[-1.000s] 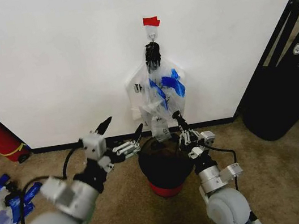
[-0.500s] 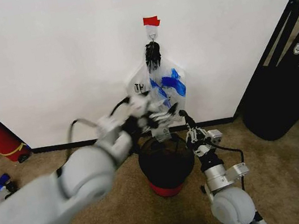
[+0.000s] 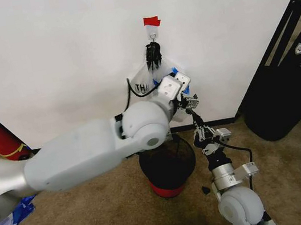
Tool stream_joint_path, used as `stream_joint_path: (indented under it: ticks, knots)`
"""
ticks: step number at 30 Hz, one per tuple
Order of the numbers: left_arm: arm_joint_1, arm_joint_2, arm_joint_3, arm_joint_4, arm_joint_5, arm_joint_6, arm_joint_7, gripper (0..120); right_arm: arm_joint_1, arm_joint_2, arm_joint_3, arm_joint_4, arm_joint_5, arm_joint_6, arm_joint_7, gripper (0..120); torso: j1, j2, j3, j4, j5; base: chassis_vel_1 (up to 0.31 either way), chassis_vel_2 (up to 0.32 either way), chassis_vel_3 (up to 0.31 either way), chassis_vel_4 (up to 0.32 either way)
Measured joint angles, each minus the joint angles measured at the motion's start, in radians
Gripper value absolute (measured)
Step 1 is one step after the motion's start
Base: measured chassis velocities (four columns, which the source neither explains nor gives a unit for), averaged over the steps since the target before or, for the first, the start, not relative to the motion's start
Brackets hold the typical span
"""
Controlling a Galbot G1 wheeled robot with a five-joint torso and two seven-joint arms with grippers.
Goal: Pick up the garbage bag from the wall and place it over the trash bin.
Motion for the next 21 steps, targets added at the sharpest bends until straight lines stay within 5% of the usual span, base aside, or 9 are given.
stream_joint_path:
  ticks: [9,21]
  knots:
    - [0.005,-0.036,-0.005,0.073,-0.078,0.001,-0.050,77,-0.020,-0.004,0.001,0.024,-0.005,0.004,-0.002,0,0.000,0.000,0.000,-0.0001,-0.0001,0.000,0.000,0.000,0.000]
    - [0.015,0.036,-0.079,-0.013,-0.131,-0.010,-0.069,75,-0.028,-0.009,-0.001,0.027,-0.014,0.006,-0.004,0,0.000,0.000,0.000,0.0002,-0.0002,0.000,0.000,0.000,0.000]
